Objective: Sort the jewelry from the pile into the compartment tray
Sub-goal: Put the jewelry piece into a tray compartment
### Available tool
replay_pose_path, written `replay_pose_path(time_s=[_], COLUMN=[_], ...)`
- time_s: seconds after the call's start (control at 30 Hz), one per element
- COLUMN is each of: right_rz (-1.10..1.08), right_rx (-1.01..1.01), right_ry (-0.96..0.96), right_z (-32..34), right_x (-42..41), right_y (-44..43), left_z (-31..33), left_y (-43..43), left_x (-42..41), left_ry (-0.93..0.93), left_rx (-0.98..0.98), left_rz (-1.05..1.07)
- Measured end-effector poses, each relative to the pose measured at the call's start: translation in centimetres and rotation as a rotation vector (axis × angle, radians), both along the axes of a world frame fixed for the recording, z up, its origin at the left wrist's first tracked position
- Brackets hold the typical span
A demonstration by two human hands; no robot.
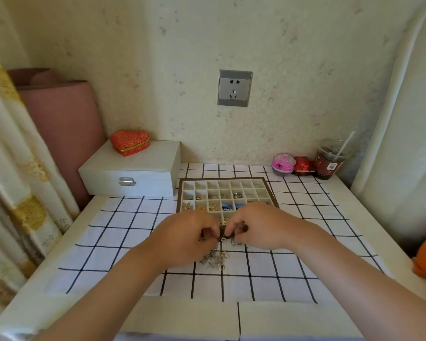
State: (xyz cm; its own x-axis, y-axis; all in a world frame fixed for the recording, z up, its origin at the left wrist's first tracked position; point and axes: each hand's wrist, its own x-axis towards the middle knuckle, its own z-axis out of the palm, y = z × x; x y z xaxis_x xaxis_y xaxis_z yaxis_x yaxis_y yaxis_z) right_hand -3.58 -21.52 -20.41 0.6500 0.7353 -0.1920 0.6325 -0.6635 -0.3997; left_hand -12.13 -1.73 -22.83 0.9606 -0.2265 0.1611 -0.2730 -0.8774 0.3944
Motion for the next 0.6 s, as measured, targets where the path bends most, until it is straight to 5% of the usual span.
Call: replay_pose_path(time_s=[0.6], right_rz=[0.037], right_rx=[-0.114], right_ry=[-0.093], right_z=[-1.4], right_x=[-1.5], right_y=[0.6], left_z=[-0.6], left_y=[0.5], left_x=[-0.6], left_ry=[0.1], left_rx=[0.15], left_rz=[-0.059])
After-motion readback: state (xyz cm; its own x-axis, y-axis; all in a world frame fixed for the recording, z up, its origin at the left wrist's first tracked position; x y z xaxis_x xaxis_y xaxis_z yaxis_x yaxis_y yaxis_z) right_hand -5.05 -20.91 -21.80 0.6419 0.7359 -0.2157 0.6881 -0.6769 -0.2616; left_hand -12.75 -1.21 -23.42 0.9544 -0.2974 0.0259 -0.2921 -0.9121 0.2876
